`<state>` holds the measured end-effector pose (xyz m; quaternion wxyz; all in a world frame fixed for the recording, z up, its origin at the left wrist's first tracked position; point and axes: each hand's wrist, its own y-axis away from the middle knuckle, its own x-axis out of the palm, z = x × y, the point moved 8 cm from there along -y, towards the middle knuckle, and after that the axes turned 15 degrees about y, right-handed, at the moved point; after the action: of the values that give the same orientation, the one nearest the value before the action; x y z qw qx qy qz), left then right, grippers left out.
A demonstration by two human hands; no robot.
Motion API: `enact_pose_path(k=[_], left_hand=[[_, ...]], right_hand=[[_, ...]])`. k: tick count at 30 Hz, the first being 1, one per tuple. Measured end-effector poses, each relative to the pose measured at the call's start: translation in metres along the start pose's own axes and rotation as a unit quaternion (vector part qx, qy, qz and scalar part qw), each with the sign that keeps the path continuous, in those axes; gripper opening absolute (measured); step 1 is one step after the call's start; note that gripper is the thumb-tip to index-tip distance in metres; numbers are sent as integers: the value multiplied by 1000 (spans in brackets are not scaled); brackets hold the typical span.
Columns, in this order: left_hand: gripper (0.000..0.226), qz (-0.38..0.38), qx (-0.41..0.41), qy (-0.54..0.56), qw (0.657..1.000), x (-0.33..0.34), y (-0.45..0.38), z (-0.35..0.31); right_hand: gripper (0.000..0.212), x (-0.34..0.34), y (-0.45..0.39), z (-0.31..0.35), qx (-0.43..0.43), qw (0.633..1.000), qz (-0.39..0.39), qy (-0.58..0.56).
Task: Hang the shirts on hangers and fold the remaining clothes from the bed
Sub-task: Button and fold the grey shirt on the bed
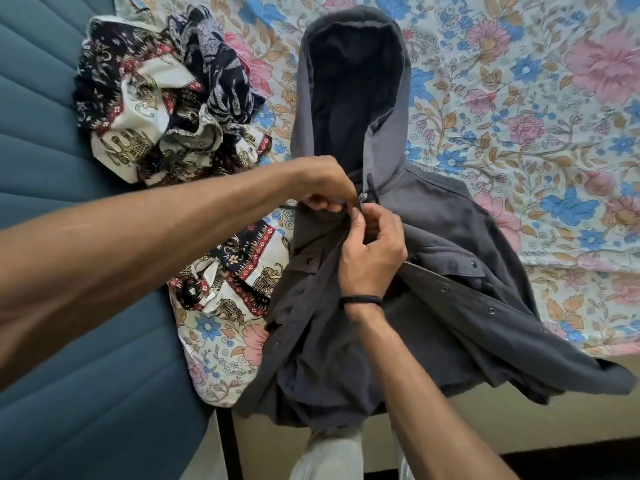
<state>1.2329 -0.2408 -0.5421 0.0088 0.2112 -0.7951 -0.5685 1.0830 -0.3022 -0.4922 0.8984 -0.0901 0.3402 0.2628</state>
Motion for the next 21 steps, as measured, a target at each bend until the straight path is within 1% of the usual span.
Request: enact_pose_path(k=[1,3,5,6,7,9,10,11,16,18,21], left_hand=[[27,11,-20,25,999,5,1,6],[20,27,-65,106,992,8,5,19],[7,45,-105,225,968,9,14,31],[15,64,-116,278,951,11,17,36],[20,84,-121,320,936,12,20,39],[20,116,-111,387,908,14,27,40],[20,120,-100,408,899,13,30,40],[22,113,-90,420,896,13,32,41],[23,53,-40,421,905,15,34,41],[19,28,-34,411,910,18,35,38],[11,-37,-26,387,921,19,37,35]], right_hand=[[3,2,1,-2,5,1000,1,3],[4,6,2,-6,16,1000,7,13],[5,10,2,-9,24,999,21,17],[6,11,1,-11,27,999,30,18],[7,12,-1,-13,28,999,39,19],[10,12,-3,-16,27,997,64,19],[11,11,-4,-18,27,996,77,17],[11,11,-4,-20,31,995,93,13],[14,11,-5,-34,81,983,162,-40],[15,11,-5,-37,95,979,170,-54],[13,13,-7,-37,107,979,167,-58]])
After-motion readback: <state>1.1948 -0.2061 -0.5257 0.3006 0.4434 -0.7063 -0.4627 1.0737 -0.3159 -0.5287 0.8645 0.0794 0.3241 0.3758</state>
